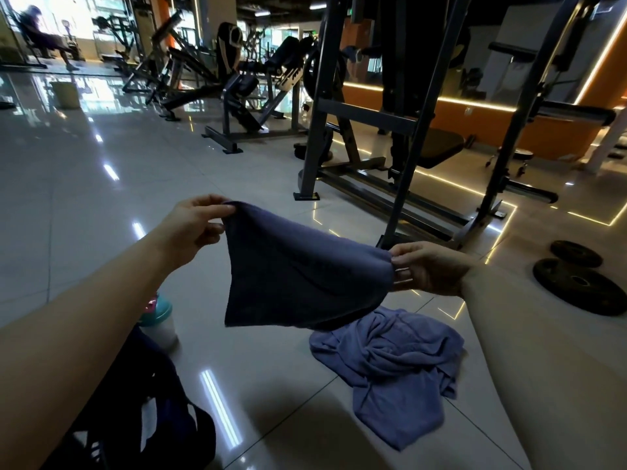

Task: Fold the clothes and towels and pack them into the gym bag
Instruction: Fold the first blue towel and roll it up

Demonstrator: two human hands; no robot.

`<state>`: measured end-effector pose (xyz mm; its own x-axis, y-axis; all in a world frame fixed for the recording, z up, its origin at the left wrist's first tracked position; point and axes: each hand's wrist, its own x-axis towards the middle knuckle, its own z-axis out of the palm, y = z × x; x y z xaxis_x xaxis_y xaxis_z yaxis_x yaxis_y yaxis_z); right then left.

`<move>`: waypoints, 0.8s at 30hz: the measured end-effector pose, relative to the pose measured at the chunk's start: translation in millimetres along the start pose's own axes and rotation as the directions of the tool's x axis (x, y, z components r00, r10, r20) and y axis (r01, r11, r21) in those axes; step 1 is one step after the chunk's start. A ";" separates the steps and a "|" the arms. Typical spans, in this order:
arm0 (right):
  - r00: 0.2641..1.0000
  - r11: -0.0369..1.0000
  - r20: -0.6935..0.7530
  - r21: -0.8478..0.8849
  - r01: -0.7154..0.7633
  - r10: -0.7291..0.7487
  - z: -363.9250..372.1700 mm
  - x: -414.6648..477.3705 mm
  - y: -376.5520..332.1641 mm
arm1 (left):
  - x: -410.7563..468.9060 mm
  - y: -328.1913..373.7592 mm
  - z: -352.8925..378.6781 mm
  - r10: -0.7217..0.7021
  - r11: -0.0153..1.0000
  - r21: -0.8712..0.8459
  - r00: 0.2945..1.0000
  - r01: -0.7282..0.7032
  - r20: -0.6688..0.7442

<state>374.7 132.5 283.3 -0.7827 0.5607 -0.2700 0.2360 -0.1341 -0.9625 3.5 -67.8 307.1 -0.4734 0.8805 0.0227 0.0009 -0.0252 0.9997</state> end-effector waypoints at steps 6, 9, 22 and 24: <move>0.963 0.984 -0.241 -0.160 0.082 -0.119 20.3 20.9 -19.2 | 2.2 -6.2 20.1 0.269 0.956 0.187 0.932 -0.227 -0.242; 0.907 0.977 -0.381 -0.178 0.115 -0.177 20.4 21.2 -21.4 | 3.8 -7.1 16.1 0.264 0.952 0.221 0.935 -0.213 -0.236; 0.902 0.972 -0.370 -0.157 0.175 -0.222 15.4 6.5 -11.4 | -5.1 -7.8 20.6 0.230 0.925 0.350 0.950 -0.146 -0.212; 0.930 0.976 -0.315 -0.166 0.141 -0.189 9.7 1.8 -8.2 | -6.7 -12.1 17.9 0.181 0.933 0.346 0.961 -0.100 -0.208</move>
<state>365.8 126.7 290.5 -0.5911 0.8043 -0.0611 0.2154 0.0844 -0.9729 22.4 -64.9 295.1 -0.6385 0.7431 0.2000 0.3530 0.0518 0.9342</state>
